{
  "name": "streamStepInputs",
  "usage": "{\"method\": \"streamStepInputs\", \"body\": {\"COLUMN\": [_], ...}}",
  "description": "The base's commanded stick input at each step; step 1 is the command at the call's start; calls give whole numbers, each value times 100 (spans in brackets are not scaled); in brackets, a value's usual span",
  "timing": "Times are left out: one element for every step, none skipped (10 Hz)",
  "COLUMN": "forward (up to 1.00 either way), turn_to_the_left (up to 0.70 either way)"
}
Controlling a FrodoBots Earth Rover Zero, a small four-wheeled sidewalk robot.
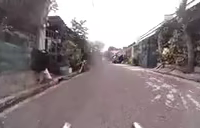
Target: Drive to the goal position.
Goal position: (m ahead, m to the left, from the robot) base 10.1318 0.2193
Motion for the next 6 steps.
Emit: {"method": "streamStepInputs", "body": {"forward": [70, 70, 70, 70, 70, 70], "turn_to_the_left": [0, 0, 0, 0, 0, 0]}}
